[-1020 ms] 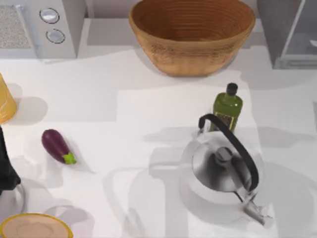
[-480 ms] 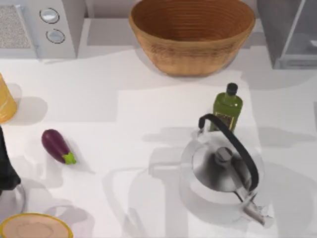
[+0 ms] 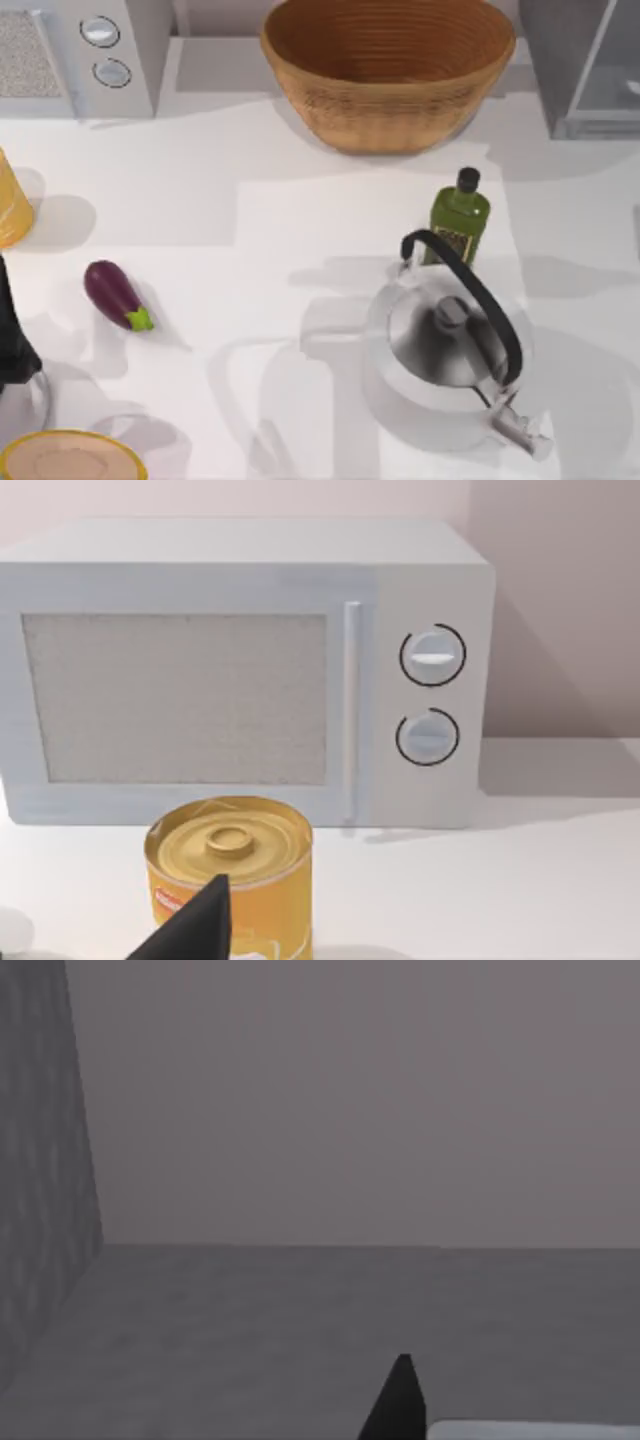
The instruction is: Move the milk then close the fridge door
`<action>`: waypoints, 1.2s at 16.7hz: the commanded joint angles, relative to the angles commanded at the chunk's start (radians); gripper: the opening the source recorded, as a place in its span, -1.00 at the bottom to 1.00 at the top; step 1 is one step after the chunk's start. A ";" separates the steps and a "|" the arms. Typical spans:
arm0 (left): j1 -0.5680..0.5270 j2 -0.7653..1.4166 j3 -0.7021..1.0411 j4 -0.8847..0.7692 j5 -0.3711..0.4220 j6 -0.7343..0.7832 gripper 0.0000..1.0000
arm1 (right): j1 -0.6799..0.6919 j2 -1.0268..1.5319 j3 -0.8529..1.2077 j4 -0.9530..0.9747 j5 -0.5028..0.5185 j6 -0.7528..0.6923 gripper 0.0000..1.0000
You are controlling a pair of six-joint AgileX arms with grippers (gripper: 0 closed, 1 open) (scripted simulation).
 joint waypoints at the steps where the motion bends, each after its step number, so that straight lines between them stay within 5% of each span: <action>1: 0.000 0.000 0.000 0.000 0.000 0.000 1.00 | 0.000 0.000 0.000 0.000 0.000 0.000 0.06; 7: 0.000 0.000 0.000 0.000 0.000 0.000 1.00 | 0.000 0.000 0.000 0.000 0.000 0.000 0.96; 20: 0.000 0.000 0.000 0.000 0.000 0.000 1.00 | 0.005 -0.030 -0.018 -0.015 0.001 0.001 1.00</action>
